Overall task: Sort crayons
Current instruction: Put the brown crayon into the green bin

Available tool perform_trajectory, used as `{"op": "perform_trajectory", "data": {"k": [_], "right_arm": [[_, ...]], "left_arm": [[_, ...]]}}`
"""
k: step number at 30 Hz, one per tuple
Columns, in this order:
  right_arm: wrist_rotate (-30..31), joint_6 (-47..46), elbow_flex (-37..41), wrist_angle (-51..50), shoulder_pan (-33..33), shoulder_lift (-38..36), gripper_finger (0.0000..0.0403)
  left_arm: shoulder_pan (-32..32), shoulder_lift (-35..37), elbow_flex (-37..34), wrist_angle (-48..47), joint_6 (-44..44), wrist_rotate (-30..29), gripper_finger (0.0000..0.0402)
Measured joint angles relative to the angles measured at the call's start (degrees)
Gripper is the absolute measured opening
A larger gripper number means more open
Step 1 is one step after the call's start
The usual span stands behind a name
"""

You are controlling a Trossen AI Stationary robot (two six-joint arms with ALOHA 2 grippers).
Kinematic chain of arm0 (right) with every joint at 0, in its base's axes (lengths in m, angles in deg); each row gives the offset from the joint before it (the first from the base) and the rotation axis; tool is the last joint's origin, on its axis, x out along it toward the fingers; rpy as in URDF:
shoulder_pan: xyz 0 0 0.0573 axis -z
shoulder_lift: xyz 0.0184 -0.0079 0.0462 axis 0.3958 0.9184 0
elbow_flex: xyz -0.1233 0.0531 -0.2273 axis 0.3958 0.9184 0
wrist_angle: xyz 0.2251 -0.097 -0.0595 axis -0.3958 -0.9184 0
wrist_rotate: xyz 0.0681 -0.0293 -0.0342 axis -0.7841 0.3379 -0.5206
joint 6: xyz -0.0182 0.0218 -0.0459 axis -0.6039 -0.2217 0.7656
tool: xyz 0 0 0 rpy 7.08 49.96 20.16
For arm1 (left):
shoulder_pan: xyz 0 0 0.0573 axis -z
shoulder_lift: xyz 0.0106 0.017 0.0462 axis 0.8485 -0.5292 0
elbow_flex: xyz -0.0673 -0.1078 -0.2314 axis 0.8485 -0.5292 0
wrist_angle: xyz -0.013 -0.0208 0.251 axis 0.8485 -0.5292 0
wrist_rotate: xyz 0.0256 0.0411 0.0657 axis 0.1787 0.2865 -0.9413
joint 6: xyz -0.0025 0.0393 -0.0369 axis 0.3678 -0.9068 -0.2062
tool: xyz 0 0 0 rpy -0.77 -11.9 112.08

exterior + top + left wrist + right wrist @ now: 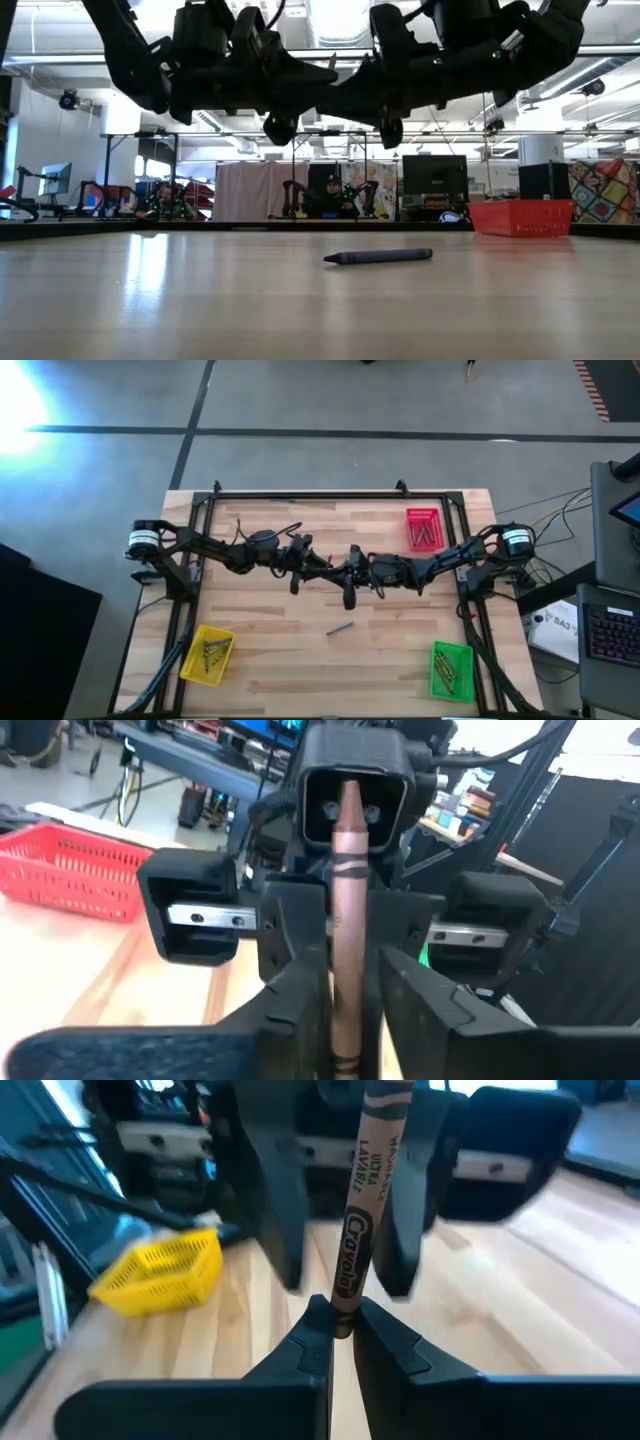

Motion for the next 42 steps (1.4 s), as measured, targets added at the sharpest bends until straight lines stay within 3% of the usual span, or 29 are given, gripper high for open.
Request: {"op": "perform_trajectory", "data": {"k": [5,11,17,22,30,35,39,42], "right_arm": [[2.35,-2.15,0.07,-12.11,-1.85,-3.5,0.0018],[8.0,-8.0,0.13,-35.91,-6.47,-14.17,0.0018],[4.91,-21.39,0.13,-64.3,-13.26,-27.04,0.0017],[4.05,-40.95,0.13,-81.55,-23.32,-34.57,0.0017],[1.89,-78.11,0.13,-86.0,-46.69,-35.32,0.0017],[-1.04,-98.04,-0.56,-85.96,-55.15,-29.9,0.0018],[-7.58,-102.08,-2.65,-87.1,-58.24,-25.06,0.0033],[-7.66,-102.25,-4.09,-88.29,-59.26,-22.24,0.0056]], "left_arm": [[-0.26,0.33,-0.02,-0.2,0.0,1.55,0.0122],[-0.24,0.85,0.06,-0.11,0.0,2.95,0.016],[1.8,0.41,0.09,0.0,-1.62,8.88,0.0178],[5.79,-1.76,0.07,-0.84,-2.97,2.25,0.0173],[10.09,-8.68,1.63,-1.34,-7.37,0.81,0.0169],[9.83,-12.55,5.99,-1.61,-9.98,0.91,0.0169],[9.35,-13.96,10.02,-5.72,-13.08,0.83,0.0168],[9.29,-14.79,13.44,-12.11,-15.94,0.85,0.0168]]}}
